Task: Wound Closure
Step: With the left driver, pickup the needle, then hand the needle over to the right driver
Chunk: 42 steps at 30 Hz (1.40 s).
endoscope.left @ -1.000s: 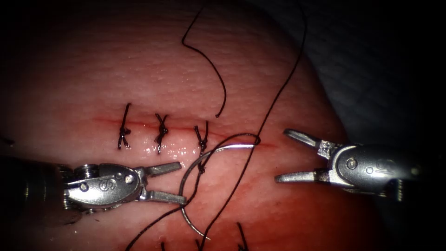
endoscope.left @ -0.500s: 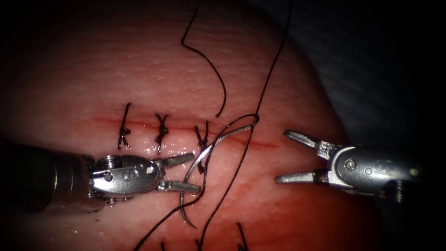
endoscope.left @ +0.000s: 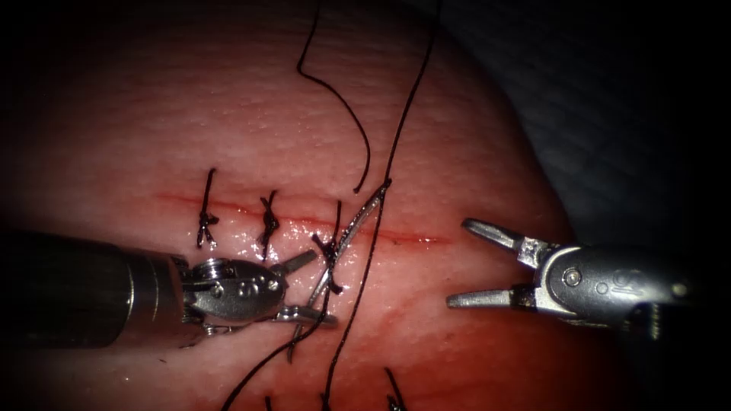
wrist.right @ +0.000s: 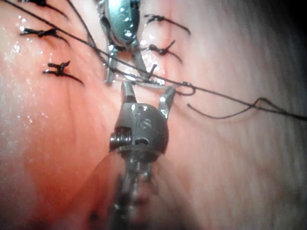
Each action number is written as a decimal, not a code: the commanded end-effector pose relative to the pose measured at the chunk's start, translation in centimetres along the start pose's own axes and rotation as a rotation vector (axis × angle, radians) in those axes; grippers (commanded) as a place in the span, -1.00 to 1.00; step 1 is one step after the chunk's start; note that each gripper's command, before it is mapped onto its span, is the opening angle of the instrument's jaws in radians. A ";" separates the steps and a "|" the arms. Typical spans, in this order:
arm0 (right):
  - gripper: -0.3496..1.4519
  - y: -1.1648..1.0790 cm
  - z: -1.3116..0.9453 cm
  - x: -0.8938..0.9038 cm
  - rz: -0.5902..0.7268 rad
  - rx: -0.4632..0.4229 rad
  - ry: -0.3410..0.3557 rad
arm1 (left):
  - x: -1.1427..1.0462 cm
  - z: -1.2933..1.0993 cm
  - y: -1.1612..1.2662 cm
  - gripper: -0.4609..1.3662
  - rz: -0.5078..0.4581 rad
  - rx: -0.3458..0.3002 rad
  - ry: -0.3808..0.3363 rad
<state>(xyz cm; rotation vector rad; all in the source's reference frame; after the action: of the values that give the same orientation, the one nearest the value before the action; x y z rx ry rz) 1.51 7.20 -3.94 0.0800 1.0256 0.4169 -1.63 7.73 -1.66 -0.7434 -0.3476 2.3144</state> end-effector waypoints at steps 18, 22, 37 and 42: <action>0.30 0.00 -0.02 0.04 -0.014 -0.017 -0.016 | 0.28 -0.98 -0.28 -0.88 -0.032 0.048 0.168; 0.30 0.01 -0.02 0.04 -0.013 -0.019 -0.015 | 0.43 -1.19 -0.30 -0.88 -0.004 0.100 0.247; 0.31 0.07 -0.12 0.13 -0.002 -0.050 0.028 | 0.79 -1.59 -0.56 -0.87 -0.019 0.117 0.574; 0.35 0.04 -0.15 0.17 0.023 -0.061 0.047 | 0.84 -1.54 -0.63 -0.88 -0.049 0.068 0.657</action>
<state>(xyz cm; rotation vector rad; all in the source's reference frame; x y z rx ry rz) 1.46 7.27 -4.17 0.0286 1.0585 0.4845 -0.92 8.87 -2.95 -1.3851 0.0060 1.8589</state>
